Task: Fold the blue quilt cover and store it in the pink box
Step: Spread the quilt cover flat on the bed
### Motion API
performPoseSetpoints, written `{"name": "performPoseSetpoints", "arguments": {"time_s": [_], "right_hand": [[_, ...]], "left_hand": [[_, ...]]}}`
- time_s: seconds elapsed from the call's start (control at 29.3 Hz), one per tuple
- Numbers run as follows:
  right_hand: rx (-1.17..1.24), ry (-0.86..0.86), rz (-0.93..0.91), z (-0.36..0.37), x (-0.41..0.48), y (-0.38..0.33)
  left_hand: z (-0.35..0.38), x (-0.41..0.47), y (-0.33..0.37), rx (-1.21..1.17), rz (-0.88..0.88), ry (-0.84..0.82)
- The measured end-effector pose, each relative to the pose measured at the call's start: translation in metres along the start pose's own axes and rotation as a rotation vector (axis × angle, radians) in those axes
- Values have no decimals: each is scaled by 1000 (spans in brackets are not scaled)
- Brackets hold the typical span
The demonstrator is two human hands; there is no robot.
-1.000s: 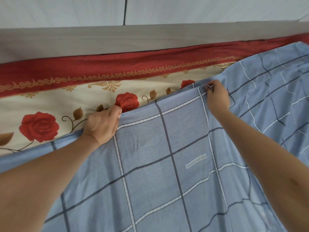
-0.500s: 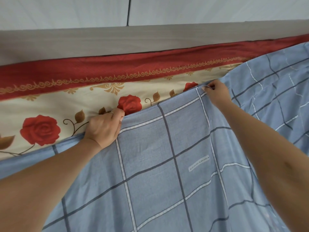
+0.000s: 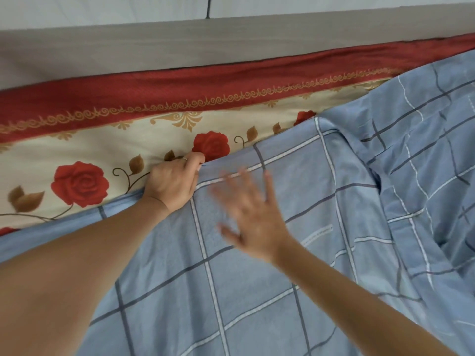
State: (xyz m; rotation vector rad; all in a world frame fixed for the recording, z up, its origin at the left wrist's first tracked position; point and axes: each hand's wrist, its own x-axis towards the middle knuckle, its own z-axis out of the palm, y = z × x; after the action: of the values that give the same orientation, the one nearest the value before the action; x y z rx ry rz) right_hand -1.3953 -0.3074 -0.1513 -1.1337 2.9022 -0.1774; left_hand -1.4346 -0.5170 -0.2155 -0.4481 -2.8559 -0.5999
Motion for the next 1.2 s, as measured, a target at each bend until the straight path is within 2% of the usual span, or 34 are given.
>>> {"name": "performPoseSetpoints", "arguments": {"time_s": [0.03, 0.07, 0.1, 0.17, 0.27, 0.38, 0.44, 0.51, 0.58, 0.65, 0.75, 0.85, 0.89, 0.92, 1.03, 1.2], "right_hand": [[-45, -108, -141, 8, -7, 2], [-93, -197, -183, 11, -5, 17], [-151, -252, -119, 15, -1, 41], [-190, -359, 162, 16, 18, 97], [-75, -363, 611, 12, 55, 147], [-20, -360, 859, 13, 93, 127], [67, -234, 948, 6, 101, 86], [193, -24, 939, 2, 87, 25], [262, 43, 862, 2, 48, -48], [296, 17, 727, 6, -8, -117], [154, -60, 529, 25, -85, -160], [117, -139, 628, 32, -121, -167], [108, -162, 666, 31, -124, -170], [110, -189, 692, 30, -124, -171], [174, -245, 712, 25, -116, -171], [212, -321, 808, 25, -88, -174]], "left_hand": [[1, 0, -1, 6, -1, 2], [1, 0, -2, 8, 2, 5], [2, -2, -1, 5, 9, 6], [4, -4, -1, -2, 23, 8], [8, -4, -1, 8, 34, 21], [8, -4, -1, 7, 25, 33], [4, -2, 0, 7, 4, 26], [0, 0, 2, 18, -12, 0], [-9, 7, 11, 46, -42, -90], [-19, 0, 18, 140, -34, -126], [-53, -34, 26, 154, 32, -25], [-78, -108, 27, 163, 315, -42], [-86, -130, 19, 182, 326, -64], [-91, -145, 7, 205, 258, -87], [-101, -161, -36, 209, -101, -197], [-102, -141, -54, 101, -229, -229]]}}
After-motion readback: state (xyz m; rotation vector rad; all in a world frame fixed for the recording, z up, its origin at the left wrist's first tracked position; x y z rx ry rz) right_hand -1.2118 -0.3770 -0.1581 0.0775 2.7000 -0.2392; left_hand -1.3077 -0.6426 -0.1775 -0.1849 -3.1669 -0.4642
